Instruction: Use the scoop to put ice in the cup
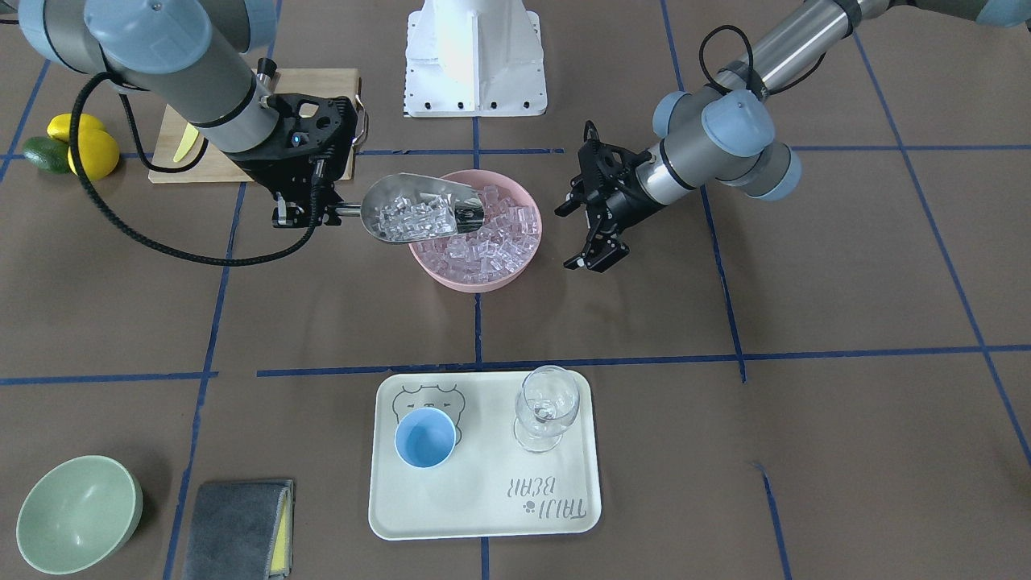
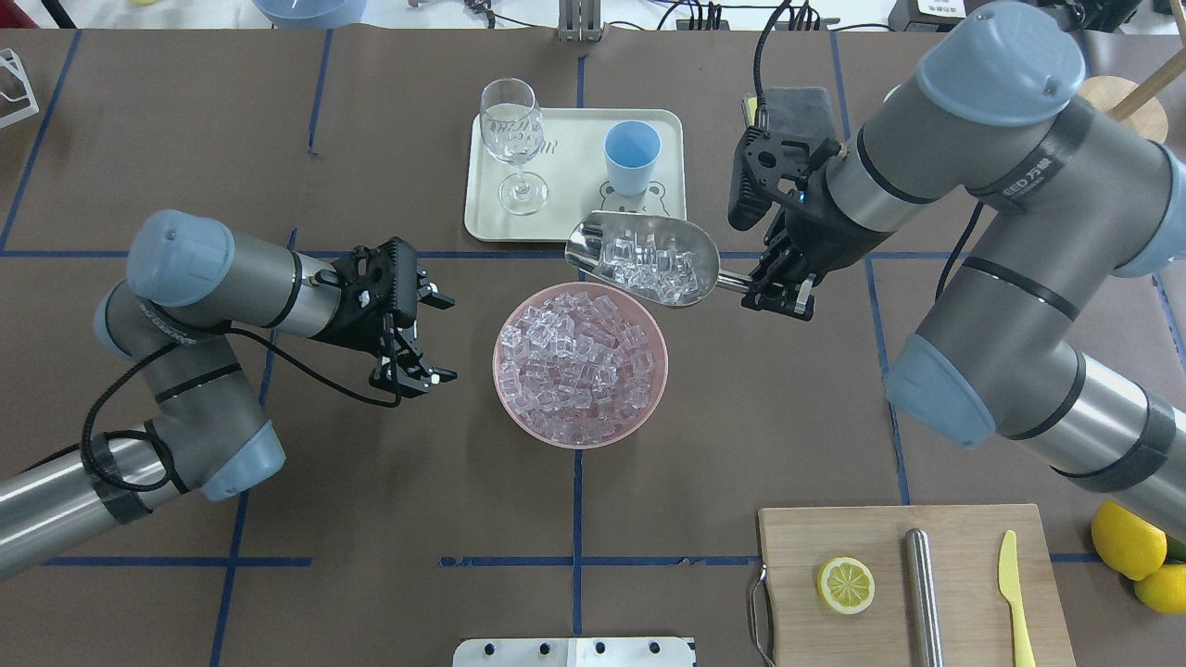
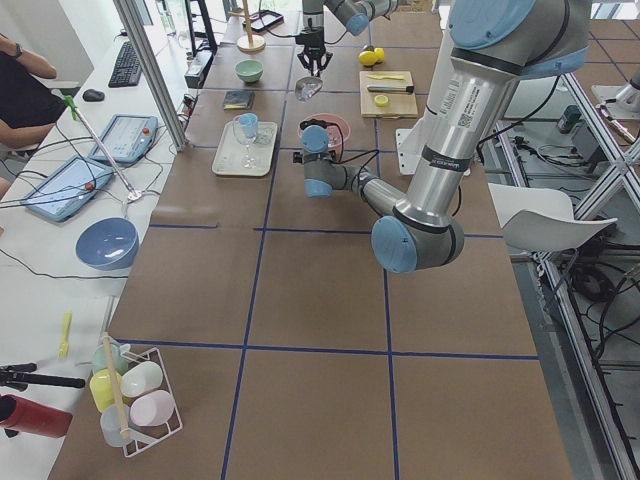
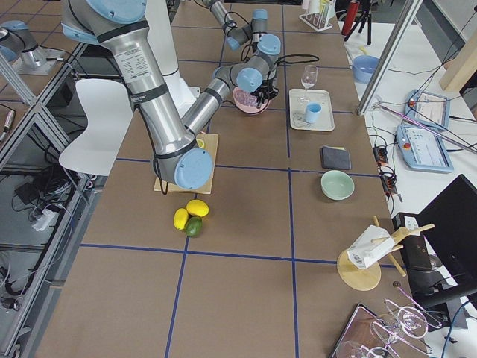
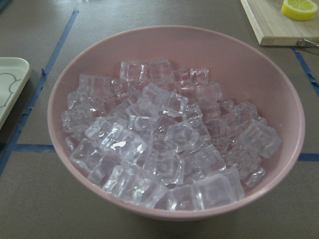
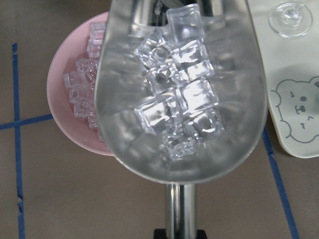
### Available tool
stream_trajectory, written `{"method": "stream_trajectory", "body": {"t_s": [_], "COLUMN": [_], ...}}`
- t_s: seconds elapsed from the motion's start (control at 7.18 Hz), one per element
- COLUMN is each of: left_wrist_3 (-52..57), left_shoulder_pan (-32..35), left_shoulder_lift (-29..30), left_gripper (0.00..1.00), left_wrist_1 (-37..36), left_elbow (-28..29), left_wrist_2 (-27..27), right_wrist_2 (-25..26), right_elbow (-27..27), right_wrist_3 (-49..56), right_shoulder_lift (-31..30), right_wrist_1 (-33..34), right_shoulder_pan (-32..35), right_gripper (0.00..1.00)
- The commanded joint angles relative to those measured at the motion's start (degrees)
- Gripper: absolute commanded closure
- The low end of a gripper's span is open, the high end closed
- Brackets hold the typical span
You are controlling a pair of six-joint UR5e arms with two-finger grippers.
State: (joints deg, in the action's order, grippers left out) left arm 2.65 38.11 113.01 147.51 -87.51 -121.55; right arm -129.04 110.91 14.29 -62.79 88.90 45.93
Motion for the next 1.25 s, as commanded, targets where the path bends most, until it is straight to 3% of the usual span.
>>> {"method": "stream_trajectory", "body": {"t_s": [0.0,0.28,0.84,1.11], "left_wrist_3": [0.0,-0.1,-0.3,-0.4], "left_shoulder_pan": [5.5,12.2,27.7,33.5], "left_shoulder_lift": [-2.6,-2.7,-7.3,-7.6], "left_gripper": [0.0,0.0,0.0,0.0], "left_wrist_1": [-6.7,-19.4,-25.1,-41.2], "left_elbow": [-2.8,-5.5,-6.9,-12.3], "left_wrist_2": [-0.3,-1.1,-1.2,-1.2], "right_wrist_2": [-0.4,0.0,4.7,4.9], "right_elbow": [0.9,0.9,-0.7,-3.9], "right_wrist_3": [-3.9,-9.3,-16.6,-18.9], "right_shoulder_lift": [0.2,0.2,9.2,10.6], "right_wrist_1": [0.7,3.1,20.0,21.6], "right_shoulder_pan": [3.1,5.5,6.5,6.5], "right_gripper": [1.0,1.0,1.0,1.0]}}
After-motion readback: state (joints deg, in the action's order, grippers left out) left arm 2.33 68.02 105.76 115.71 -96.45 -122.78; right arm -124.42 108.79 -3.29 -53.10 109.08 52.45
